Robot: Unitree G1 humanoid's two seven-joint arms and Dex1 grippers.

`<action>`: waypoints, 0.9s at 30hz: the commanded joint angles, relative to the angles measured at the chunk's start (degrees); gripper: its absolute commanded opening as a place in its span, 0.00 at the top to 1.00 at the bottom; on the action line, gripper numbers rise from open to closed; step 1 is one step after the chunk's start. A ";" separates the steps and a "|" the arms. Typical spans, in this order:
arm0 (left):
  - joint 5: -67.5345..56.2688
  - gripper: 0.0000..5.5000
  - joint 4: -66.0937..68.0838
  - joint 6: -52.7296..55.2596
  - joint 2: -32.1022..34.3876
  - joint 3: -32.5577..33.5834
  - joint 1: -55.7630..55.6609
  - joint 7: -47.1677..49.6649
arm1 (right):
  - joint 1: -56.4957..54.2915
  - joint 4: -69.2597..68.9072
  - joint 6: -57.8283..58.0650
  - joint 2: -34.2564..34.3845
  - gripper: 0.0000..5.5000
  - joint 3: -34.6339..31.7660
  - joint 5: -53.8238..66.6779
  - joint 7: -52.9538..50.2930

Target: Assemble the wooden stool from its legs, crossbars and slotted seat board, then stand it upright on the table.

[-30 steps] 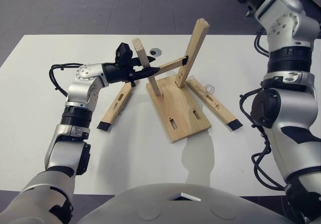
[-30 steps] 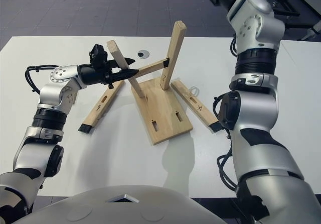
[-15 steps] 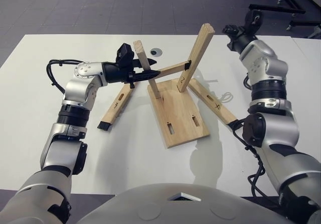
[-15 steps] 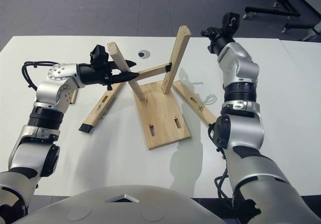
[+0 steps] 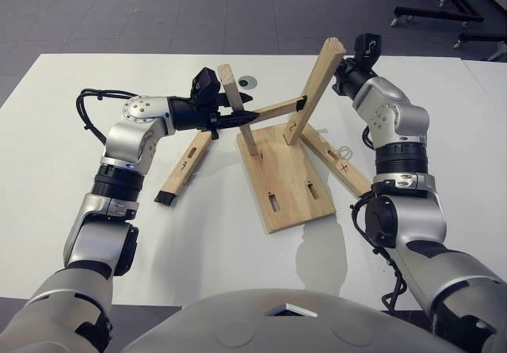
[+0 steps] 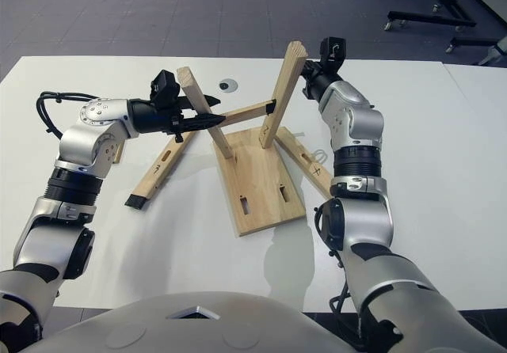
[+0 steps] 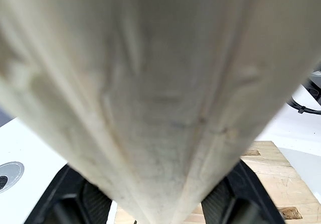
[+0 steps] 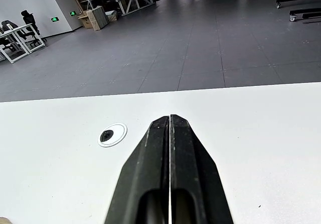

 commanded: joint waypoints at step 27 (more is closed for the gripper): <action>8.17 0.62 -3.04 8.38 0.33 -7.06 -3.17 5.69 | 2.01 -11.62 3.78 4.51 1.00 4.28 -1.35 -0.10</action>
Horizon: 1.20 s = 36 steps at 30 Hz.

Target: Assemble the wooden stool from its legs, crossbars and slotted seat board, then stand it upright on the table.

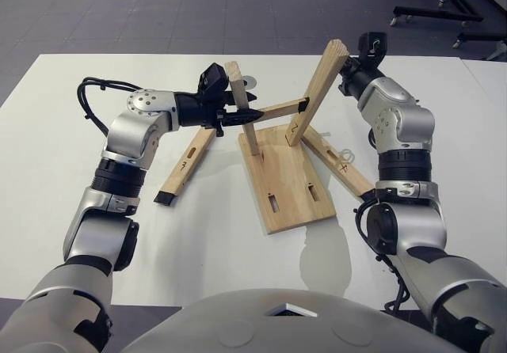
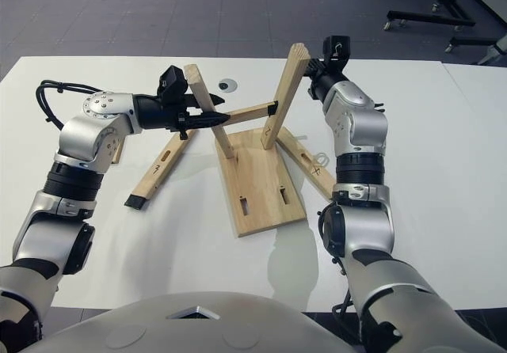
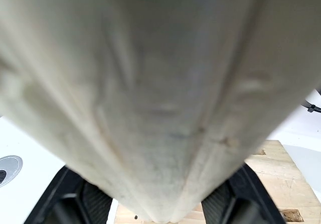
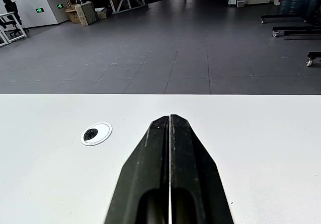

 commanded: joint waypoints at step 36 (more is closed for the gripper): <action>6.31 0.62 0.22 -1.40 2.10 -4.65 -0.67 7.20 | -5.09 20.56 -13.51 -9.07 1.00 -3.57 -2.15 3.85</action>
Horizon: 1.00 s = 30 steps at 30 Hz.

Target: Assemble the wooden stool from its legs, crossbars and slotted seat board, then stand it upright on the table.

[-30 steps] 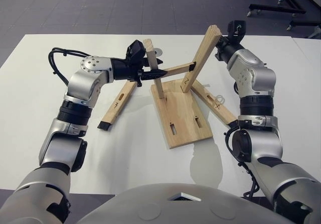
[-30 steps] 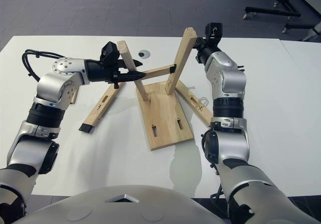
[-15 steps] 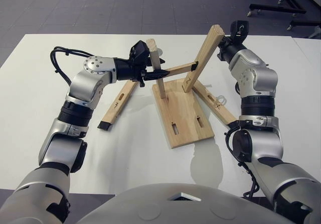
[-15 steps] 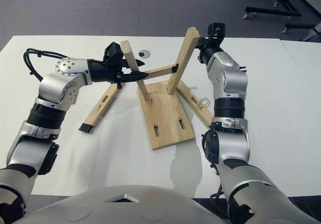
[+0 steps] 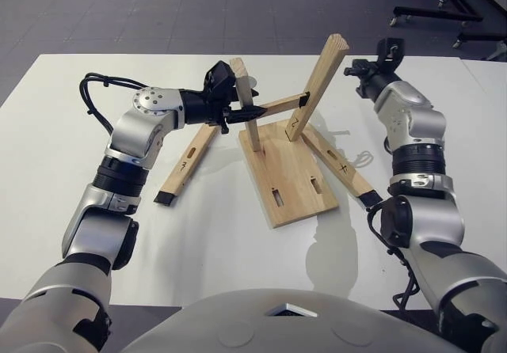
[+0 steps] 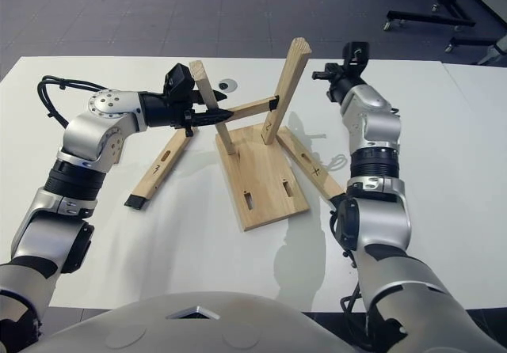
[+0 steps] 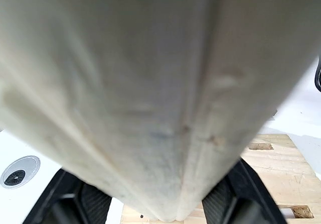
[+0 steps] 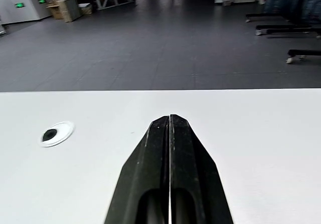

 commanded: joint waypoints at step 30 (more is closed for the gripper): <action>5.66 0.62 1.19 -0.67 1.49 -2.45 0.15 1.43 | -5.06 3.78 -2.82 4.89 1.00 3.59 -0.01 4.09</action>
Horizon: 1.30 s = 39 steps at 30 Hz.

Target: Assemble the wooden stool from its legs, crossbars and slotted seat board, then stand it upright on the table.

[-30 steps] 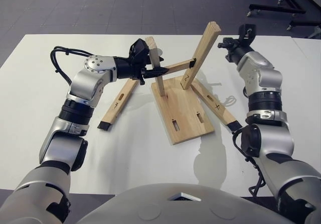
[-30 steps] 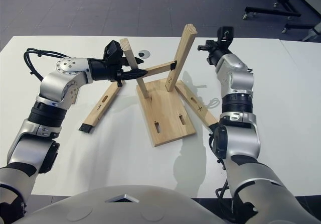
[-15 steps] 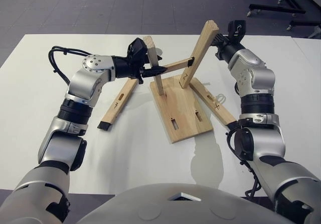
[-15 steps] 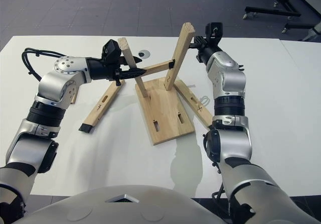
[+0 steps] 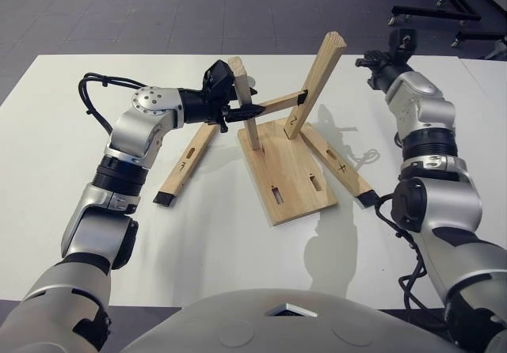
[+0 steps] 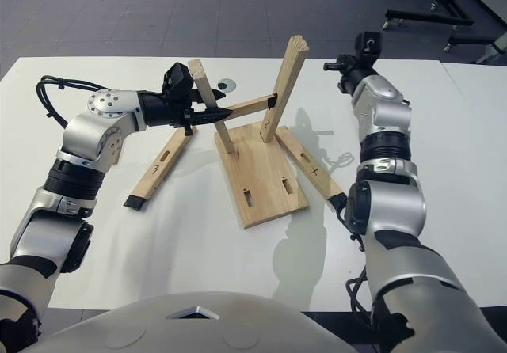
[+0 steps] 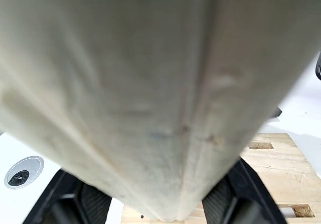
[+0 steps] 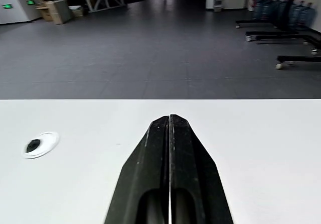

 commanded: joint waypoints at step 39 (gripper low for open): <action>4.47 0.62 -0.21 -0.39 1.39 -1.55 1.38 1.36 | 5.89 -7.70 4.26 0.52 1.00 -0.81 1.82 1.35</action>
